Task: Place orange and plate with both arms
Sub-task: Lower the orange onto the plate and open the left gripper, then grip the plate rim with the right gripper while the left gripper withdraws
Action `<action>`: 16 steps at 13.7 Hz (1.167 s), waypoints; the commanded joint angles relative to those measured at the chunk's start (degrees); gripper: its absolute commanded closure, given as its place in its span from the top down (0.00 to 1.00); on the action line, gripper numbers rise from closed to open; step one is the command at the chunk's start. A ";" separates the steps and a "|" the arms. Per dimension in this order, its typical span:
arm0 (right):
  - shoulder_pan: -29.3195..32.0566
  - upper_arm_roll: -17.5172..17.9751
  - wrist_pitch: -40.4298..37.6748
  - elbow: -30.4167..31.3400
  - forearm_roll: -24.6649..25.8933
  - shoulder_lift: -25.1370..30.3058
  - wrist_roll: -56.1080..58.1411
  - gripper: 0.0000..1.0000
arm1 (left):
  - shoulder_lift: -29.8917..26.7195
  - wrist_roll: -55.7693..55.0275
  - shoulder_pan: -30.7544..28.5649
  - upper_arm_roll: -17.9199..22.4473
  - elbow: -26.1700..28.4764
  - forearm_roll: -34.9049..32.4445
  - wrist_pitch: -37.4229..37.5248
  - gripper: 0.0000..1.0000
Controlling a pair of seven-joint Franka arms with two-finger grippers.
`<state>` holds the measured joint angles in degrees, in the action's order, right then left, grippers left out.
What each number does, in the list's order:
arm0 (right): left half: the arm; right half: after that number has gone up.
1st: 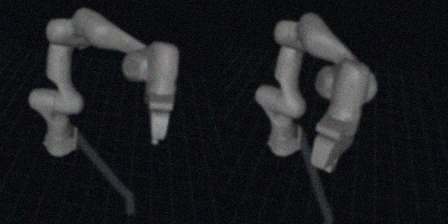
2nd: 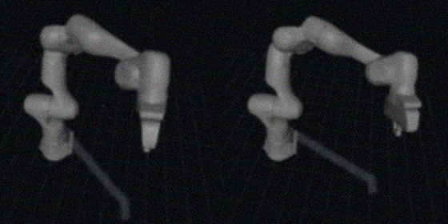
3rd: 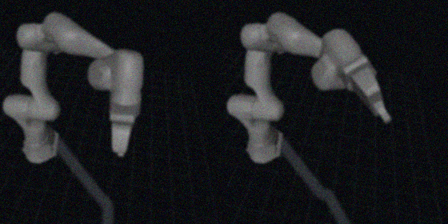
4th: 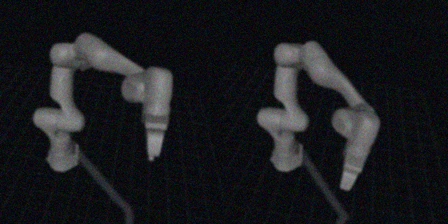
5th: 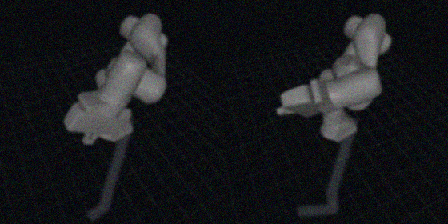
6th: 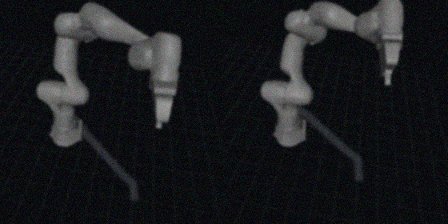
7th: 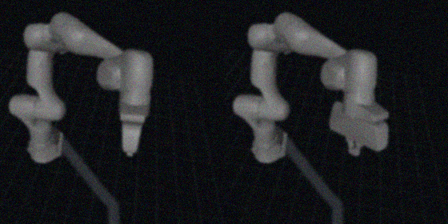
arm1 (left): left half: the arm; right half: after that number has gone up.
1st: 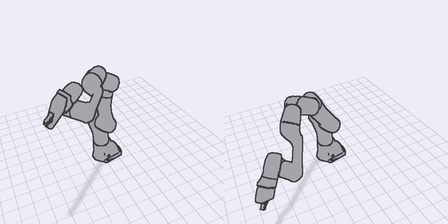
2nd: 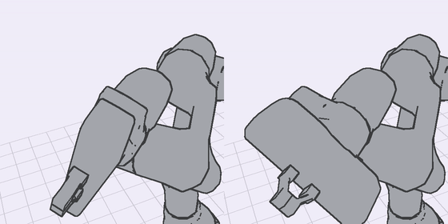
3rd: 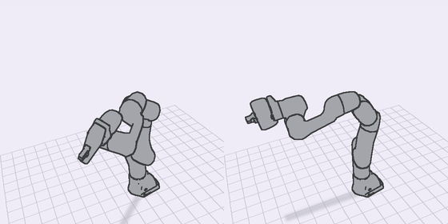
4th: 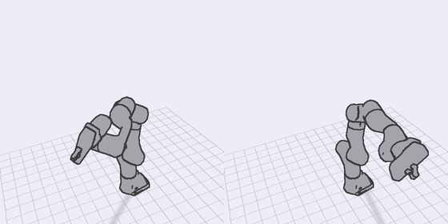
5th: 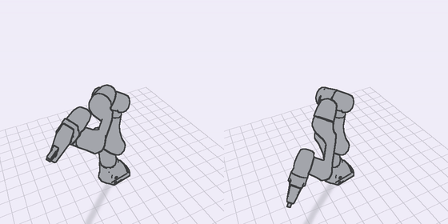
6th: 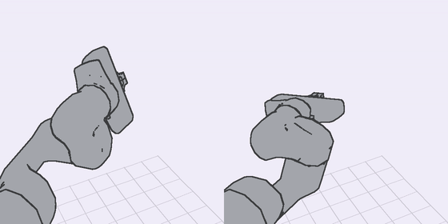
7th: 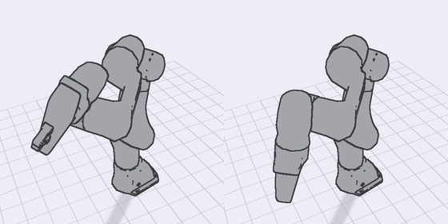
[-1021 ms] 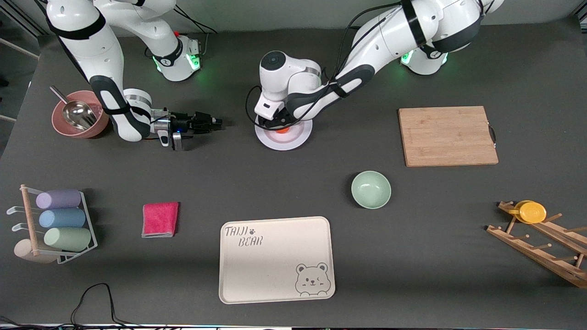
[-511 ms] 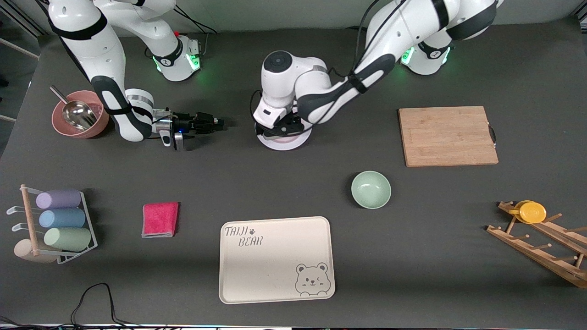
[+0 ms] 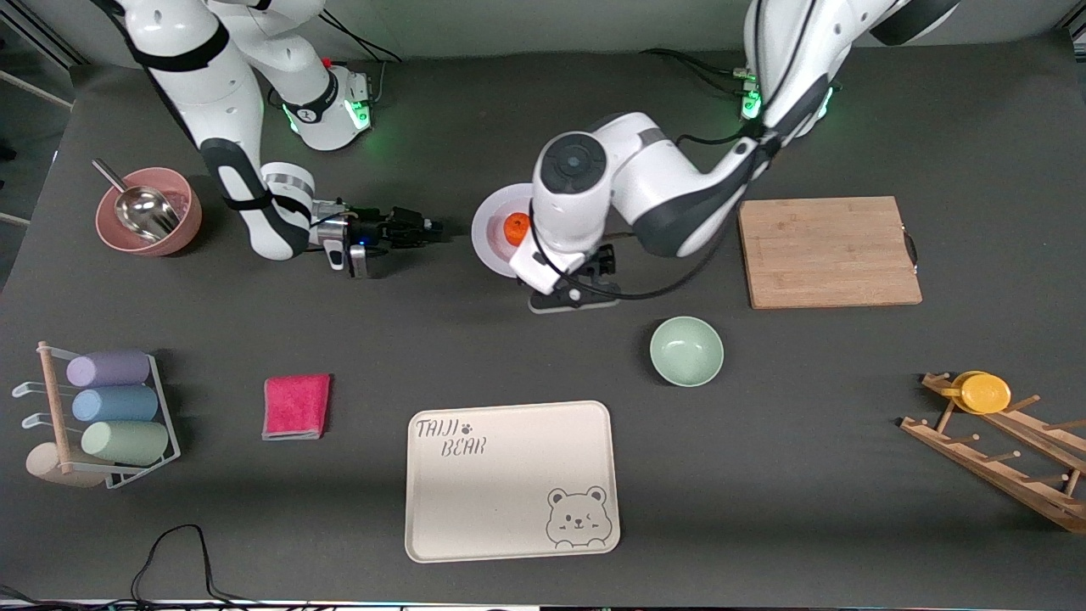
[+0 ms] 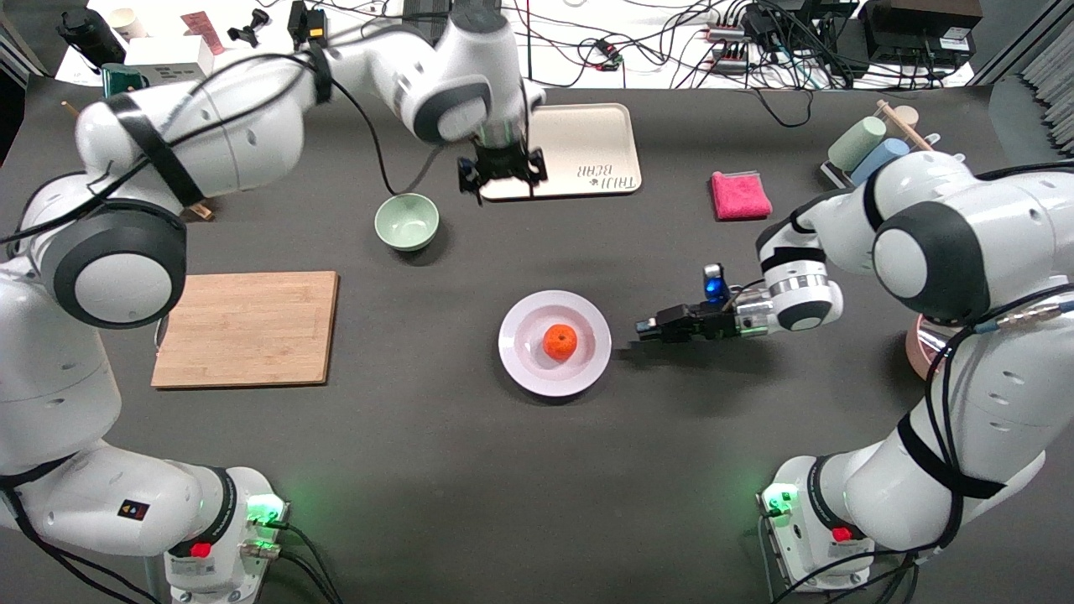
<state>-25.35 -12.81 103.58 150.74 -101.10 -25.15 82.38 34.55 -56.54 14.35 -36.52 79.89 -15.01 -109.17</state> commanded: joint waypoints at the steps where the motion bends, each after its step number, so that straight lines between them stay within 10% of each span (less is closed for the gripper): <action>1: -5.31 -0.11 0.22 -2.11 -6.19 -2.27 1.46 0.46 | -4.13 10.37 0.95 7.93 -1.93 9.87 3.17 1.00; 10: -11.47 0.06 1.89 -5.63 -12.80 -4.47 1.38 0.46 | -16.00 34.54 0.16 27.19 -3.16 14.38 20.91 1.00; 14: -11.47 0.06 1.89 -5.64 -12.80 -4.47 1.38 0.02 | -19.52 43.69 -1.16 35.36 -2.98 14.66 26.29 1.00; 16: -11.47 0.06 1.80 -5.72 -12.80 -4.47 1.29 0.00 | -20.57 50.97 -1.25 40.54 -2.46 14.22 26.03 1.00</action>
<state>-35.97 -12.68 105.20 145.75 -112.30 -28.90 82.39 15.98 -11.62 12.67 -0.25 75.94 -1.02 -83.62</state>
